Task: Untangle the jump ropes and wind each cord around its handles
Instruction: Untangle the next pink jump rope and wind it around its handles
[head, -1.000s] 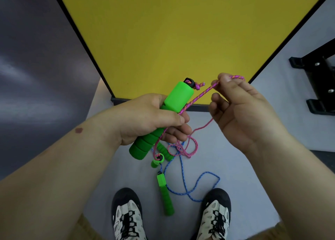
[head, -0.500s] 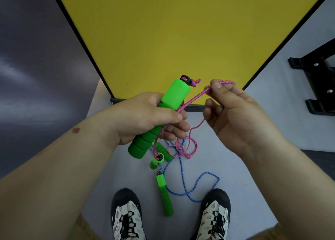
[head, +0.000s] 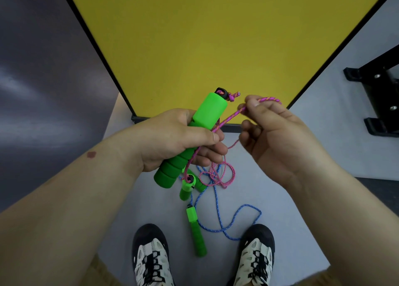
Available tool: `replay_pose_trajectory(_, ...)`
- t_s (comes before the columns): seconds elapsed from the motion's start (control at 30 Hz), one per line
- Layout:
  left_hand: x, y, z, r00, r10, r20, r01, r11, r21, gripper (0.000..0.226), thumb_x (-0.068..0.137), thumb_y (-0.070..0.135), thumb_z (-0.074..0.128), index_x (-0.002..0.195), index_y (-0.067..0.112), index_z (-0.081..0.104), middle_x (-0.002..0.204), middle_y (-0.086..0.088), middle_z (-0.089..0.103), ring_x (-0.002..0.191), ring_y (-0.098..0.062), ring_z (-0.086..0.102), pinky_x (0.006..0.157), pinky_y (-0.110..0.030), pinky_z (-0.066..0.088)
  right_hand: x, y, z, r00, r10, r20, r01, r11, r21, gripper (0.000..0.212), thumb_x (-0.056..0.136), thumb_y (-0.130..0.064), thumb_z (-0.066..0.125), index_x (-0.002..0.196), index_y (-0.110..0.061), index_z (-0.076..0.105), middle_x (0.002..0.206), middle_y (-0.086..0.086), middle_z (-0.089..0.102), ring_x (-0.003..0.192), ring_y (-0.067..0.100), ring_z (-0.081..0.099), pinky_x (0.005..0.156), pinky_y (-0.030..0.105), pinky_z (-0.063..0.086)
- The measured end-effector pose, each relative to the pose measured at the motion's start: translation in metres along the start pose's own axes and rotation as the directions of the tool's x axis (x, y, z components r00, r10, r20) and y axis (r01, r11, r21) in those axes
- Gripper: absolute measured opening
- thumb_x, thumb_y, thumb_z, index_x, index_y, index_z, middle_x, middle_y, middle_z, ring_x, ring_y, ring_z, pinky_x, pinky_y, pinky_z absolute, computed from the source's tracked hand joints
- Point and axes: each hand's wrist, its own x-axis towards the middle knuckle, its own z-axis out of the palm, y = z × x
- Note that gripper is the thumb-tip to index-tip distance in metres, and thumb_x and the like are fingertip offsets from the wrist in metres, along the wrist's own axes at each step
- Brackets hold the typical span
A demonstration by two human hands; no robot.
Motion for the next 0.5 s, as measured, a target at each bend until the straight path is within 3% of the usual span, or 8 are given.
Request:
replay_pose_trajectory(0.17,0.000,0.000,-0.001,1.000,-0.005,-0.009,0.005,1.000,-0.012,0.006,0.096,0.005,0.059,0.101,0.003,0.062,0.087,-0.012,0.076,0.073,-0.018,0.072,0.066,-0.027,0.058,0.001,-0.007,-0.002,0.997,-0.018,-0.074,0.022,0.999,0.050,0.007,0.093,-0.023,0.069,0.097,-0.019,0.065,0.087,-0.004,0.070,0.060,0.009,0.058,0.059,0.023,0.049)
replay_pose_trajectory(0.37,0.000,0.000,0.000,1.000,-0.002,0.011,0.002,1.000,-0.004,0.004,0.094,0.006,0.060,0.096,0.006,0.064,0.086,-0.012,0.076,0.072,-0.017,0.072,0.066,-0.026,0.058,-0.007,0.006,0.003,0.969,0.165,0.181,-0.148,0.983,-0.107,0.014,0.089,-0.021,0.068,0.102,-0.017,0.066,0.090,0.001,0.068,0.061,0.008,0.059,0.057,0.021,0.050)
replay_pose_trajectory(0.5,0.001,-0.001,-0.002,1.000,-0.015,0.017,0.015,1.000,0.002,0.007,0.095,0.005,0.060,0.100,0.004,0.063,0.086,-0.011,0.076,0.075,-0.019,0.072,0.069,-0.028,0.059,-0.002,0.003,0.001,0.994,0.079,0.070,-0.075,0.995,-0.062,0.003,0.092,-0.020,0.068,0.093,-0.018,0.068,0.086,0.000,0.067,0.059,0.007,0.056,0.058,0.023,0.048)
